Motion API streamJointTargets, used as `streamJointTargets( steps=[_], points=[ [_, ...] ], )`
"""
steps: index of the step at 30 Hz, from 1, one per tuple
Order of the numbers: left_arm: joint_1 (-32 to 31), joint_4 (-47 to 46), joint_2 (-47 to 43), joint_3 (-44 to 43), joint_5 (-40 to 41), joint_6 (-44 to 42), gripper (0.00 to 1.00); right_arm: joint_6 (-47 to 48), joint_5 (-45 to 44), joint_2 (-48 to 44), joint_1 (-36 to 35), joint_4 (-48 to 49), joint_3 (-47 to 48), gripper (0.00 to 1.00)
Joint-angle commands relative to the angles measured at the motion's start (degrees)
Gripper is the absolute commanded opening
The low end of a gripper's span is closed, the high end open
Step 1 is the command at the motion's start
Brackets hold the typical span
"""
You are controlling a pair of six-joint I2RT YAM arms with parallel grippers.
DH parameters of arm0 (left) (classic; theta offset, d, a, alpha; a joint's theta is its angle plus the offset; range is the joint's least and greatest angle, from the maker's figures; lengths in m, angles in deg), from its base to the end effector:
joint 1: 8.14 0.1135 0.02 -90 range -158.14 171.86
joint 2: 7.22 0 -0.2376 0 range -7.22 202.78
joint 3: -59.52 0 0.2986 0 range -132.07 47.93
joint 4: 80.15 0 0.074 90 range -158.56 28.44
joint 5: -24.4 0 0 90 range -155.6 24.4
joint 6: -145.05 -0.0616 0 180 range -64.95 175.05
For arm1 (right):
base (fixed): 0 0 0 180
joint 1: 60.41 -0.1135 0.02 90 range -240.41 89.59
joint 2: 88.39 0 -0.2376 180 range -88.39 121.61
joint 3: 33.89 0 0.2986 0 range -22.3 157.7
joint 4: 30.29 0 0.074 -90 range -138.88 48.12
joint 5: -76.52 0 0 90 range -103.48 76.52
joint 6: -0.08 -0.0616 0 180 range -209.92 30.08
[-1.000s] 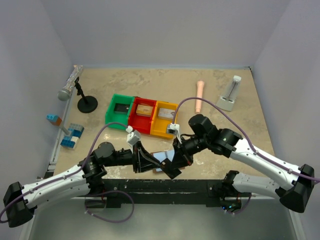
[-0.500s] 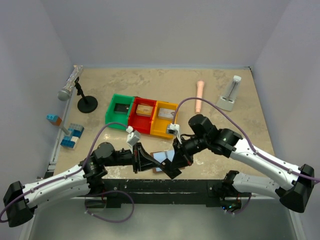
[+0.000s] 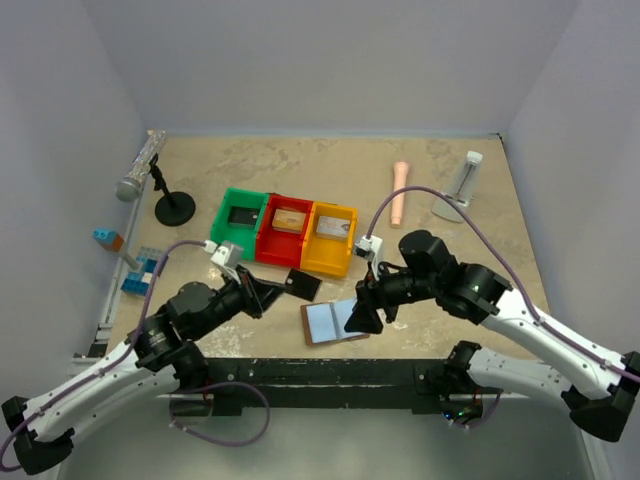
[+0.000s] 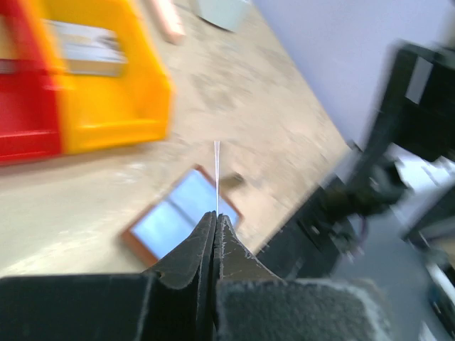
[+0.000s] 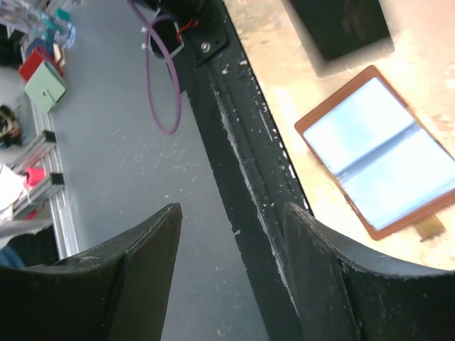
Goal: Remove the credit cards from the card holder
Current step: Place the credit card in the storage box.
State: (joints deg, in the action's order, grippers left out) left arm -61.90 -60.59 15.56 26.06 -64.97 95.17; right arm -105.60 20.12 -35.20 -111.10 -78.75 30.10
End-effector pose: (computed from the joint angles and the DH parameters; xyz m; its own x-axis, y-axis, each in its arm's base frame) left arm 0.1355 -0.1838 0.2399 -0.5853 -0.2914 -0.7566 0.5530 0.5390 -0.6354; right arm 0.1448 0.2306 0.2831 -0.6218 -0.4041 -0.6708 -0.7831 0.3094 0.5395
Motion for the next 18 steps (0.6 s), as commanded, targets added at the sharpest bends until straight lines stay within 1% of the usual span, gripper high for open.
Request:
streamJointTargets(
  steps=[1,3,5,9,11,13,15,18],
  points=[
    [3.47,19.08,0.5,-9.14,23.09,1.54,0.0,-3.65,-7.14,-5.63,0.16,1.18,0.77,0.64],
    [6.28,22.6,3.04,-13.62,25.39,0.49,0.0,-4.35,-7.33,-7.13,0.16,1.53,0.25,0.64],
    [10.58,24.46,6.11,-17.4,25.57,-0.74,0.0,-4.79,-7.41,-8.62,0.16,1.7,-0.63,0.64],
    [23.22,23.68,10.34,-21.37,19.26,-3.81,0.0,-5.5,-7.41,-11.52,0.16,2.58,-2.83,0.64],
    [30.34,22.19,13.5,-22.78,14.25,-4.7,0.0,-5.85,-6.98,-12.23,0.16,3.63,-4.14,0.64],
    [37.81,17.47,16.66,-22.7,6.01,-4.96,0.0,-6.38,-6.19,-12.41,0.16,4.95,-5.38,0.64],
    [43.1,13.67,20.0,-22.43,0.02,-4.79,0.0,-6.73,-5.66,-12.32,0.16,6.18,-6.43,0.63],
    [47.94,7.0,25.19,-22.25,-10.52,-5.4,0.0,-6.91,-4.69,-11.79,0.16,7.06,-6.96,0.62]
  ],
)
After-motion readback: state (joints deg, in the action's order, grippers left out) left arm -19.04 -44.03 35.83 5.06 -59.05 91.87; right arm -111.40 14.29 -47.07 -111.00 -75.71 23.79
